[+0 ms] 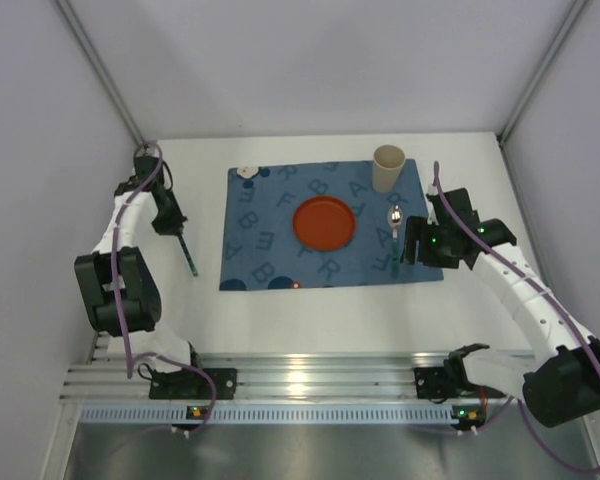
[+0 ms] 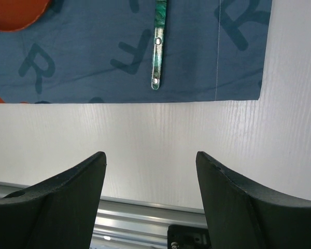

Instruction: Set the dinner table for one person

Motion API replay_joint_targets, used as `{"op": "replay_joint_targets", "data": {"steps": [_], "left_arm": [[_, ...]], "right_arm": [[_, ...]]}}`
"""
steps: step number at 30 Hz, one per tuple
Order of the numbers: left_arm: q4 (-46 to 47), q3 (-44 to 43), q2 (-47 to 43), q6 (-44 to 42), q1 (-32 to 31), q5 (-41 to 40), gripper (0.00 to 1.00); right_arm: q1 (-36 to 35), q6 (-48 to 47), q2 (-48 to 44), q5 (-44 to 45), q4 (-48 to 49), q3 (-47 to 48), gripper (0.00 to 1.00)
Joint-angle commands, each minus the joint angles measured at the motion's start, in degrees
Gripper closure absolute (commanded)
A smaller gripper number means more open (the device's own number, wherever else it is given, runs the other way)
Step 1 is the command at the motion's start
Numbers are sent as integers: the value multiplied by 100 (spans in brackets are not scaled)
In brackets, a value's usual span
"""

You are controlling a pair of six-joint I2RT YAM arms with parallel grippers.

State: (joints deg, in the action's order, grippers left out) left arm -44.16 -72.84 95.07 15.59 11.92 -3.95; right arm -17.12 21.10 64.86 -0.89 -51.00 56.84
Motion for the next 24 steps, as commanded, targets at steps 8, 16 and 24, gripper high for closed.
{"op": "replay_joint_targets", "data": {"steps": [8,16,24], "left_arm": [[268,-1917,1074,-188,-2025,728,100],[109,-3069,2498,-83,-2502,667,100],[-13,-2947,2728,-13,-2555,447,100]], "right_arm": [[-37,-62,-26,273,-287,583,29],[-28,52,-438,536,-612,495,29],[-36,280,-641,695,-692,345,29]]}}
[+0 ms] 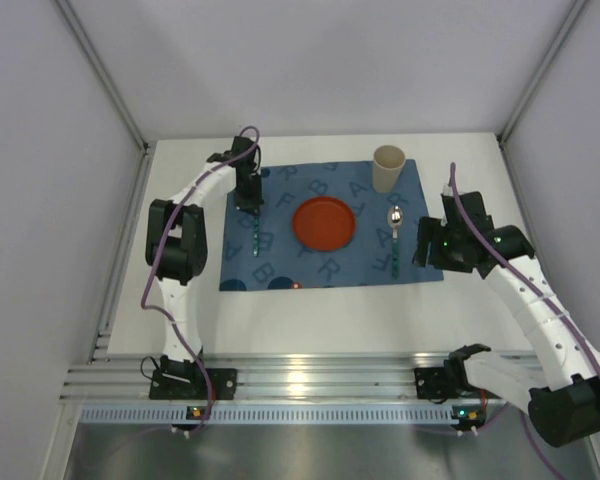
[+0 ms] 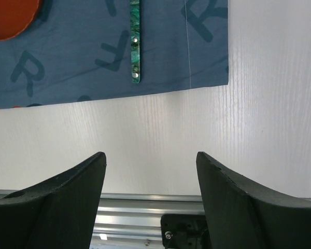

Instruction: Set the dinner table for one person

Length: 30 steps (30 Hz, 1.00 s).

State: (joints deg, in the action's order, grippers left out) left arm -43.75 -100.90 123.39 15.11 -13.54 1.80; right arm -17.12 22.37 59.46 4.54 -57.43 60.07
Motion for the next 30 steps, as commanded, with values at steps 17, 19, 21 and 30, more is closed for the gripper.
{"op": "replay_joint_targets", "data": {"steps": [17,19,21,30], "left_arm": [[-29,1098,-711,404,-70,-347,99],[41,1230,-808,440,-105,-321,98],[77,1354,-896,449,-114,-330,84],[-134,1091,-1361,563,-149,-514,2]], "right_arm": [[-36,189,232,118,188,83,29],[-28,171,233,127,188,92,29],[-37,171,224,135,197,57,29],[-28,66,66,83,179,39,29]]}}
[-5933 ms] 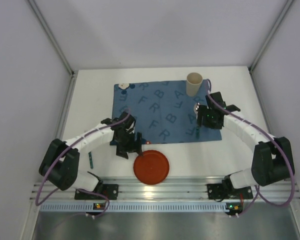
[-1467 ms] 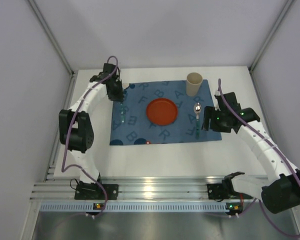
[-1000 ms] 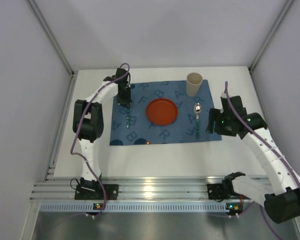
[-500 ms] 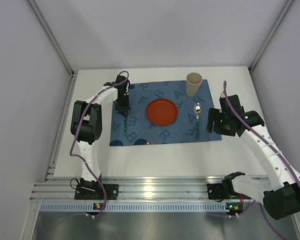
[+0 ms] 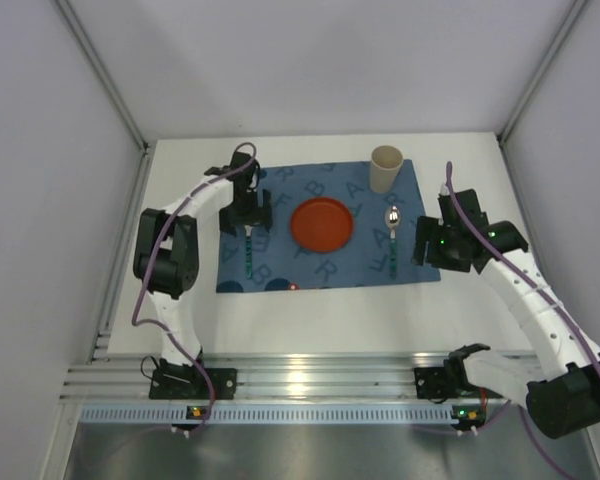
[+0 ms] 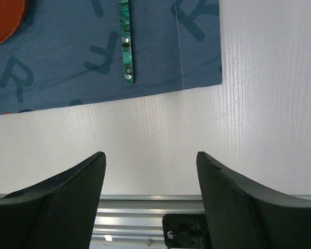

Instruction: Set the dinner table for one person

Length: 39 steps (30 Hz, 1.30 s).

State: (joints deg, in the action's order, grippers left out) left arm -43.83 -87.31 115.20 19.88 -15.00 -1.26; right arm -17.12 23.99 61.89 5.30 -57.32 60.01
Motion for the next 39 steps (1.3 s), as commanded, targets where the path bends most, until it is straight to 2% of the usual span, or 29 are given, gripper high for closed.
{"op": "replay_joint_targets", "data": {"steps": [1,4,6,7,8,10,11,12,13,15,17,19,22,23,24,29,35,39], "left_arm": [[-143,-321,-812,86,-29,-269,2],[-143,-427,-1558,113,-142,-384,2],[-4,-384,-2086,121,-309,-654,2],[111,-323,-2385,139,-597,-909,2],[295,35,-3110,156,-757,-1146,2],[1295,772,-3869,426,-899,-1368,2],[1794,1838,-4561,708,-899,-1490,2],[2478,2449,-4881,1406,-899,-1509,2],[2937,3543,-5397,1614,-855,-1074,2],[3293,4070,-5779,1502,-820,-491,2],[2673,4091,-6061,1887,-872,-804,2],[1953,3968,-6350,1924,-1143,-1330,1],[1598,4011,-6876,1616,-1722,-2674,2],[1467,4055,-7010,1537,-1856,-3357,1],[1431,4081,-7133,1371,-1961,-3555,1],[1211,3967,-7380,957,-2024,-3698,1],[1105,3976,-7318,948,-2024,-3636,2],[1114,3949,-7336,896,-2024,-3609,2]], "right_arm": [[-28,-122,-281,-37,212,81,28],[-36,-271,-728,-388,466,361,24],[-28,-307,-1028,-643,677,652,9],[-28,-272,-1299,-644,800,713,1],[-36,-237,-1415,-609,1019,775,0],[-28,0,-1635,-548,1422,618,0],[-36,105,-1680,-191,1512,374,0],[-28,210,-1724,-126,1618,215,0],[-28,238,-1724,-65,1767,65,0],[-37,133,-1698,-204,1847,-261,0],[-37,62,-1741,-397,1953,-401,0],[-37,62,-1916,-390,2040,-490,0],[-45,229,-2110,-152,2093,-779,0],[-37,229,-2119,-170,2093,-867,0],[-45,273,-2128,-187,2085,-912,0],[-37,343,-2093,-415,2119,-1000,0],[-45,387,-1839,-468,2102,-842,0],[-63,62,-1812,-618,2182,-789,0]]}}
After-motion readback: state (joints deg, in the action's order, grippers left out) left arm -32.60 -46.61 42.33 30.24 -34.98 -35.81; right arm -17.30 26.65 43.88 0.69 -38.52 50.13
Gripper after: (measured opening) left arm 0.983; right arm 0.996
